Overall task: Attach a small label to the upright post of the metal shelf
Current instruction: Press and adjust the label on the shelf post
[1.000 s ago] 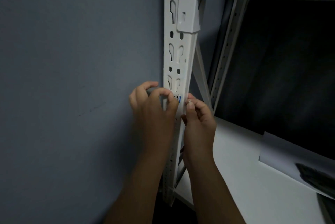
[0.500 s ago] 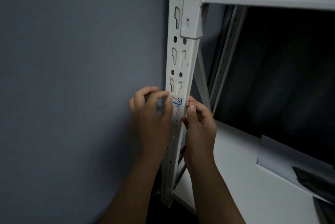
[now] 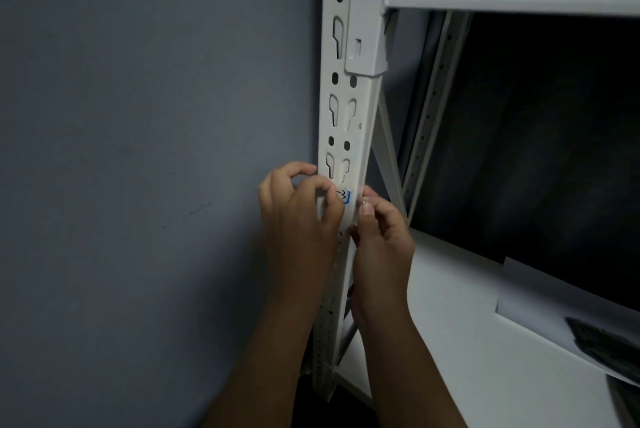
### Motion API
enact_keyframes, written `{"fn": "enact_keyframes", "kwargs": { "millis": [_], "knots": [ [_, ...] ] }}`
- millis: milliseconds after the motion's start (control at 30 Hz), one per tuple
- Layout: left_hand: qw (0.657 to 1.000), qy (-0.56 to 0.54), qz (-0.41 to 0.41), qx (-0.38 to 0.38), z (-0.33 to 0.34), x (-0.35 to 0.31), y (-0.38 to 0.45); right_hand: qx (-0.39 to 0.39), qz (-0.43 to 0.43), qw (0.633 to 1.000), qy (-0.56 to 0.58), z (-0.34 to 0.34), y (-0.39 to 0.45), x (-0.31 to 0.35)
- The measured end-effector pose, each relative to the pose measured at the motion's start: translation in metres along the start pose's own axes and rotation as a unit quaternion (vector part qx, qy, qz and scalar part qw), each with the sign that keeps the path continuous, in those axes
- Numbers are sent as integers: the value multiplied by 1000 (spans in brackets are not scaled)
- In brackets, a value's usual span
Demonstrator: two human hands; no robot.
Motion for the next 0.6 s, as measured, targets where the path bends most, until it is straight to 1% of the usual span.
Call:
{"fn": "enact_keyframes", "kwargs": {
  "millis": [67, 267, 467, 600],
  "knots": [
    [1000, -13, -14, 13, 1, 4, -2, 3, 2, 1000, 1, 0, 0, 0],
    [999, -19, -43, 6, -9, 14, 0, 12, 6, 1000, 20, 2, -1, 0],
    [998, -35, -38, 20, -3, 10, -3, 11, -1, 1000, 11, 1, 0, -2],
    [1000, -8, -18, 9, -1, 6, -1, 11, -1, 1000, 1, 0, 1, -2]
  ]
}}
Point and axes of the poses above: each hand's wrist, its own y-axis towards the middle knuckle, its own z-axis out of the palm, x = y × z, the point moved 8 cm from there along y, towards the middle knuckle
